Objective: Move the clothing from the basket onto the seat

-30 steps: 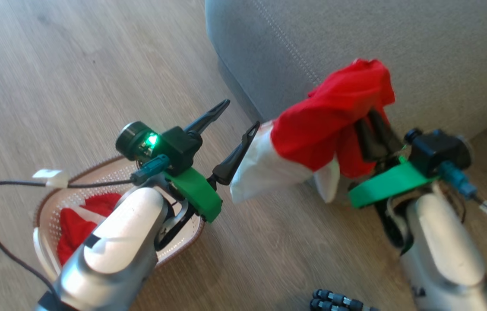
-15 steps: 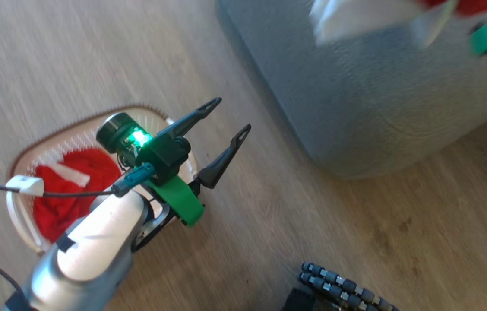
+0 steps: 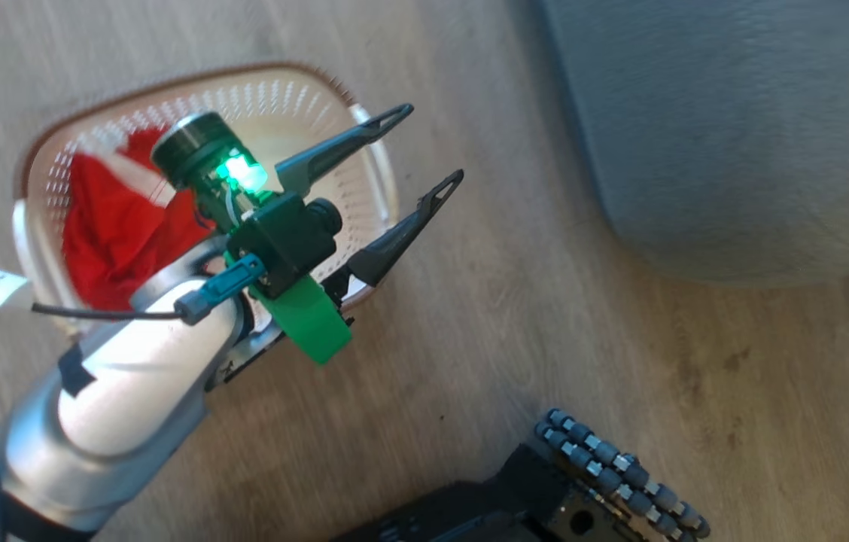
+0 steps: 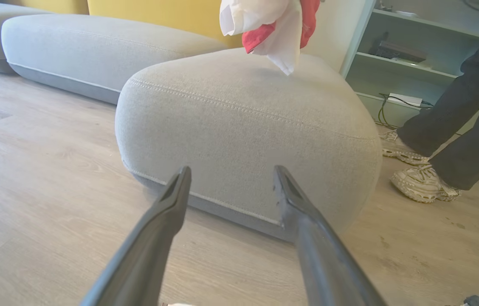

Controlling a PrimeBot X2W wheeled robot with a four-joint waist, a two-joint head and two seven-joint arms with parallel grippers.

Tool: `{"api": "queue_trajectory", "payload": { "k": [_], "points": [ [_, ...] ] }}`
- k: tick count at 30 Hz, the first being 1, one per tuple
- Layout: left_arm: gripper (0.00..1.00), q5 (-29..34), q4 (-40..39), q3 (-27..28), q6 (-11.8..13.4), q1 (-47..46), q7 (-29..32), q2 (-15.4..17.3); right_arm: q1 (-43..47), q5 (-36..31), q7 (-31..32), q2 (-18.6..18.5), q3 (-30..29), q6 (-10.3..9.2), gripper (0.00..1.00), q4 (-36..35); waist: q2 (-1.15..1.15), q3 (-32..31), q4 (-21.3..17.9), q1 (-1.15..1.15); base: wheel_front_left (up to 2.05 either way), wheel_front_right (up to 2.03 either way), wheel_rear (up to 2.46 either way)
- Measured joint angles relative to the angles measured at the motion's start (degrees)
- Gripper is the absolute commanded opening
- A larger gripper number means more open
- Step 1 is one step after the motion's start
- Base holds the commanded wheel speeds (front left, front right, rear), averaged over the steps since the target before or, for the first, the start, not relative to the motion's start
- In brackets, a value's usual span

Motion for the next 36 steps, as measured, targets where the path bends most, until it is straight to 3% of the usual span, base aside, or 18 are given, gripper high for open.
{"api": "queue_trajectory", "payload": {
  "k": [7,11,14,15,16,17,18,25,36],
  "points": [
    [1.00,0.01,-1.09,-0.85,0.00,-1.37,0.00,1.46,0.08,-2.18,1.78,0.67,-12.88,0.00,0.00,3.04,0.00,4.82,3.90,-0.01,0.00,0.00,0.00],
    [1.00,0.01,-1.07,-0.91,0.00,-1.37,0.00,1.69,1.64,-2.13,1.21,4.09,-14.99,0.00,0.00,6.84,0.00,6.41,5.14,0.00,0.00,0.00,0.00],
    [1.00,0.00,-1.01,-0.92,0.00,-1.36,0.00,1.79,4.60,-1.11,-1.68,6.44,-12.43,0.01,0.00,10.31,0.00,6.57,5.27,-0.01,0.00,0.00,0.00],
    [1.00,-0.08,-1.01,-0.92,0.00,-1.37,0.00,1.83,5.46,-0.80,-2.65,6.95,-12.17,0.01,0.19,11.60,0.00,6.52,5.21,-0.01,0.00,0.00,0.00],
    [1.00,-0.20,-0.96,-0.93,0.00,-1.37,0.00,1.87,6.35,-0.41,-3.48,7.08,-11.69,0.00,0.45,12.98,0.00,6.39,5.21,-0.01,0.00,0.00,0.00],
    [1.00,-0.52,-0.86,-0.92,0.00,-1.33,0.00,1.88,7.03,-0.01,-4.20,7.14,-11.29,0.00,0.91,14.21,0.00,6.15,5.22,-0.01,0.00,0.00,0.00],
    [1.00,-0.52,-0.86,-0.92,0.00,-1.33,0.00,1.88,7.03,-0.01,-4.20,7.14,-11.29,0.00,1.00,14.21,0.00,6.15,5.22,-0.01,0.00,0.00,0.00],
    [1.00,-1.56,-0.10,-0.46,0.54,-0.97,-0.03,1.52,11.67,3.24,-6.14,8.02,-6.31,0.00,1.00,17.31,0.00,3.59,5.59,-0.02,0.00,0.00,0.00],
    [1.00,-1.57,2.00,3.99,0.54,3.67,-0.11,-2.90,30.19,11.67,-6.15,11.18,1.37,0.00,1.00,1.59,0.00,-3.28,7.01,-0.02,0.00,0.00,0.00]
  ]
}}
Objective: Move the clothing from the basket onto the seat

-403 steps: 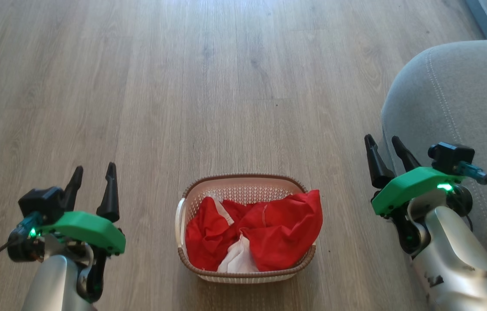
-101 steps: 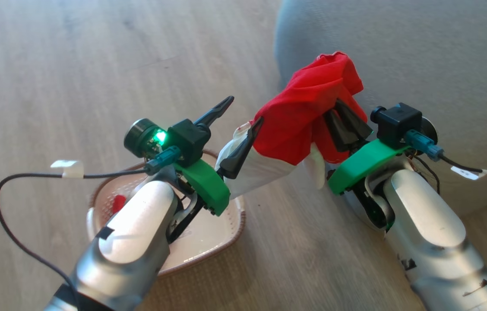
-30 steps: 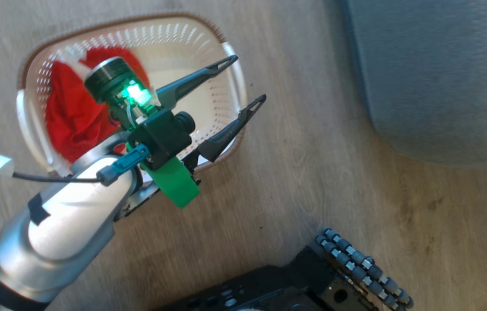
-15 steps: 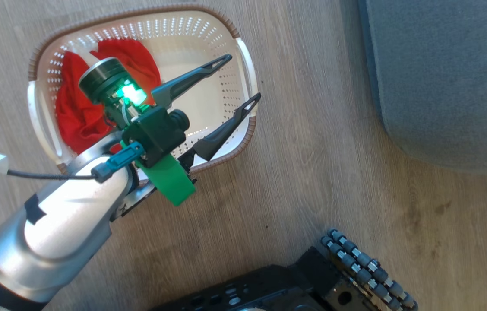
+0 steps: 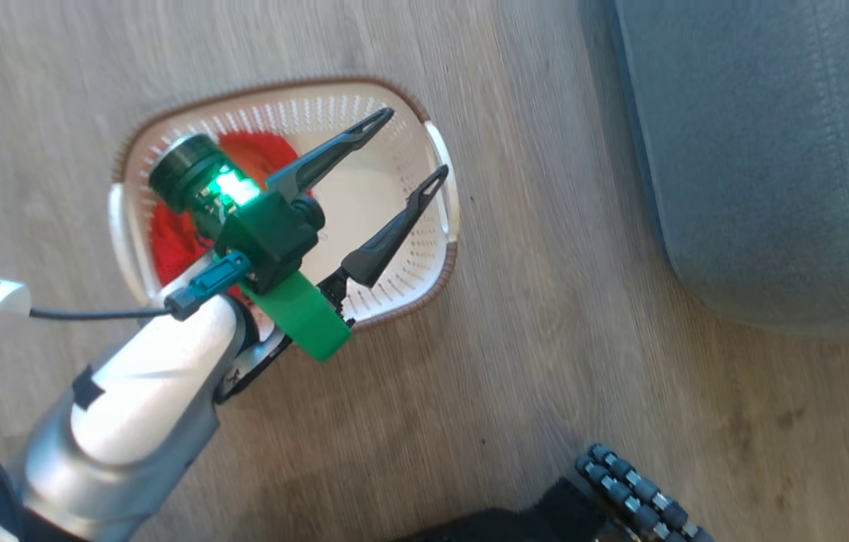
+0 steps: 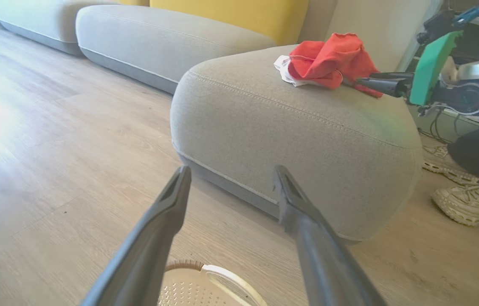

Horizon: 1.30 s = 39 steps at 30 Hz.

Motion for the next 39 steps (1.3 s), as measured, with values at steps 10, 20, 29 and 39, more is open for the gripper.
{"api": "queue_trajectory", "payload": {
  "k": [10,20,29,39],
  "points": [
    [1.00,0.70,2.77,7.21,-0.13,7.62,0.00,-4.65,11.87,3.22,0.00,3.27,7.20,0.00,1.00,-14.11,0.00,-7.83,4.22,0.00,0.00,0.00,0.00],
    [1.00,2.16,5.94,19.28,-0.54,15.79,0.00,-8.58,14.20,4.00,0.00,4.57,14.44,0.00,1.00,-18.83,0.00,-15.30,10.42,0.00,0.00,0.00,0.00],
    [1.00,4.10,8.49,29.41,-0.54,21.62,0.00,-11.29,15.08,4.57,0.00,4.66,19.37,-0.01,1.00,-16.50,0.00,-21.50,15.74,0.00,0.00,0.00,0.00],
    [1.00,6.56,10.81,37.83,-0.54,28.02,0.00,-14.08,17.59,4.98,0.00,7.08,25.82,-0.01,1.00,-13.63,0.00,-27.93,18.84,0.00,0.00,0.00,0.00]
  ]
}}
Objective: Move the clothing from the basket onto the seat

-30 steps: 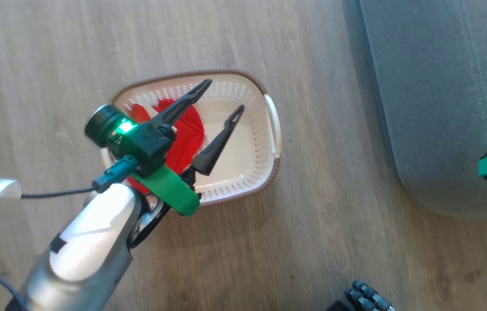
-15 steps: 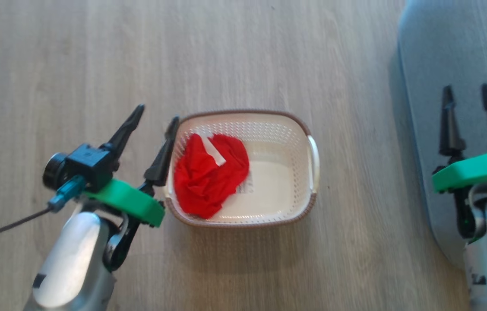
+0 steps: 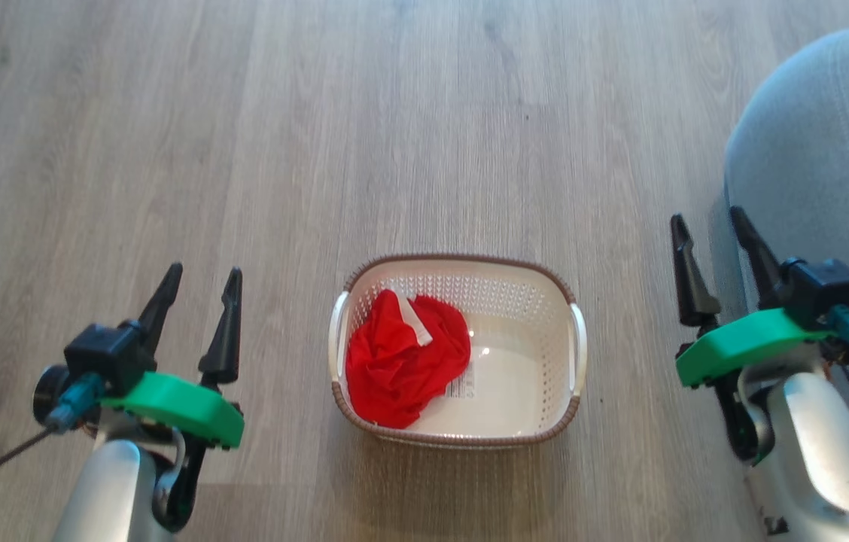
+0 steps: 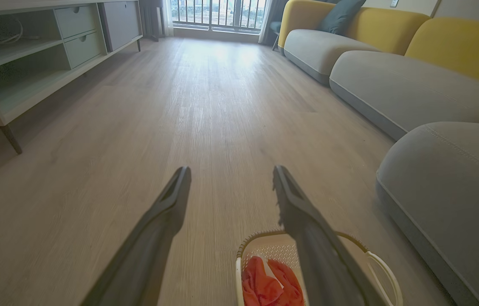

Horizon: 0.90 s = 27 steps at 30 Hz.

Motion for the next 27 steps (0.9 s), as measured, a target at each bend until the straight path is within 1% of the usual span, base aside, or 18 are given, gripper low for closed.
{"api": "queue_trajectory", "payload": {
  "k": [7,18,21,27],
  "points": [
    [1.00,1.34,-0.36,2.89,-0.01,3.97,0.00,-1.33,2.11,-0.08,0.00,0.88,1.52,0.00,1.00,0.80,0.00,-3.49,0.40,0.00,0.00,0.00,0.00],
    [1.00,3.30,-3.63,5.75,-0.01,10.35,0.01,-3.15,7.88,0.02,0.00,1.59,3.57,0.01,1.00,1.45,0.00,-8.11,-1.14,0.00,0.00,0.00,0.00],
    [1.00,3.59,-4.07,5.92,-0.01,12.02,0.01,-3.37,8.74,0.30,0.00,1.58,3.49,0.00,1.00,1.48,0.00,-8.55,-1.53,0.00,0.00,0.00,0.00],
    [1.00,4.03,-5.44,5.97,-0.01,12.22,0.01,-3.60,9.08,0.53,0.00,1.87,3.50,0.00,1.00,1.24,0.00,-8.04,-1.36,0.00,0.00,0.00,0.00]
  ]
}}
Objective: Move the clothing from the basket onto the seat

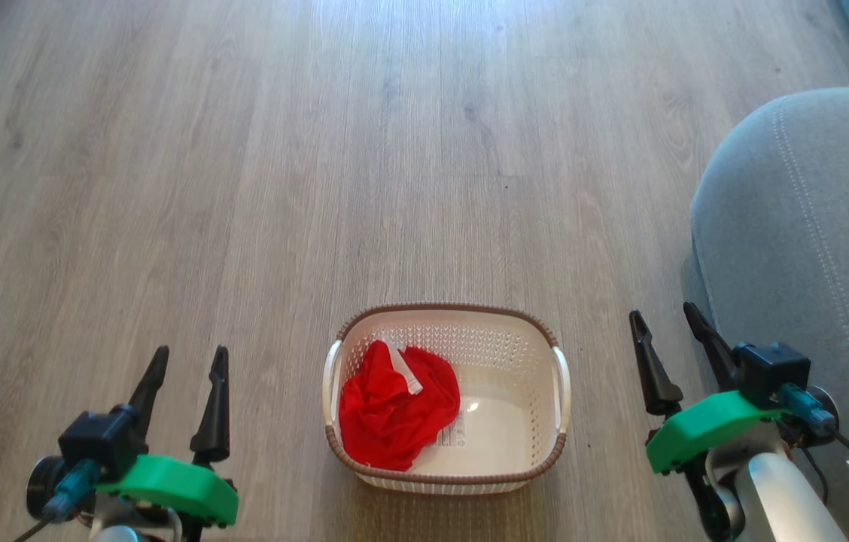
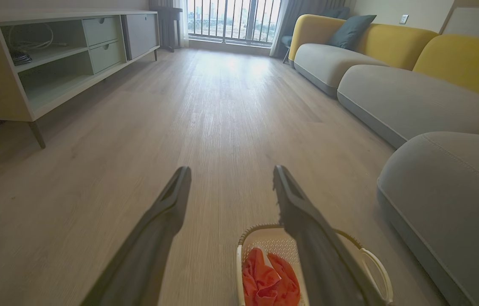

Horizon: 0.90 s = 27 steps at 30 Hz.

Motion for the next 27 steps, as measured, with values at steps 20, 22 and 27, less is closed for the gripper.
{"api": "queue_trajectory", "payload": {
  "k": [20,22,27],
  "points": [
    [1.00,-2.99,5.64,-7.95,0.01,-2.03,0.00,0.25,-2.60,-0.21,0.00,0.56,-0.31,0.00,1.00,-1.92,0.00,5.93,-0.54,0.00,0.00,0.00,0.00],
    [1.00,-3.55,6.66,-10.15,0.00,-3.58,0.00,0.29,-4.27,-0.70,0.00,0.58,-0.18,0.00,1.00,-2.57,0.00,7.67,-0.86,0.00,0.00,0.00,0.00],
    [1.00,-4.71,9.34,-14.72,0.01,-9.17,0.00,0.65,-8.75,-1.69,0.00,0.67,0.44,0.00,1.00,-3.85,0.00,12.91,-1.89,0.02,0.00,0.00,0.00]
  ]
}}
